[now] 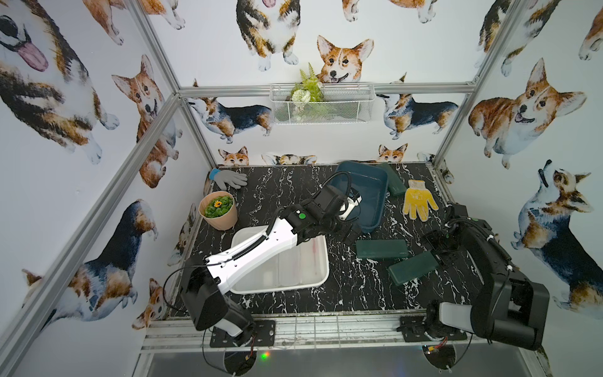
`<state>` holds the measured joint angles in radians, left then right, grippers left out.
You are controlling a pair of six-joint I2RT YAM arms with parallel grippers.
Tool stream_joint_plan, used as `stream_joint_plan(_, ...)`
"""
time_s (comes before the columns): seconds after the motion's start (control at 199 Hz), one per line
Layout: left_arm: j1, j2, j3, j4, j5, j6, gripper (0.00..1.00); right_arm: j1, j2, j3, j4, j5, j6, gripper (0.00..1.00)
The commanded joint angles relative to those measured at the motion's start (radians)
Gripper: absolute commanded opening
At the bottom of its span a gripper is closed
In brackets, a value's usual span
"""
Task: Place the pencil cases by color into the storage box
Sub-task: Pick up the pencil case from the center of the board.
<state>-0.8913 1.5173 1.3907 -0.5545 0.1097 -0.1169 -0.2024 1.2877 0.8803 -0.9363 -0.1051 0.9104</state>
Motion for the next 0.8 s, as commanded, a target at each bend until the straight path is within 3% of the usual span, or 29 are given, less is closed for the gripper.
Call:
stream_joint_plan(0.0, 0.022, -0.028, -0.050, 0.056, 0.047, 0.008, 1.00, -0.004, 0.011, 0.031, -0.023, 0.020, -0.019, 0.84)
stream_joint_plan(0.471, 0.078, -0.051, -0.102, 0.079, 0.079, 0.030, 1.00, -0.005, 0.076, 0.066, -0.041, -0.009, 0.025, 0.84)
stream_joint_plan(0.797, 0.082, -0.083, -0.134, 0.071, 0.053, 0.057, 1.00, -0.011, 0.092, -0.008, 0.004, -0.056, 0.038, 0.86)
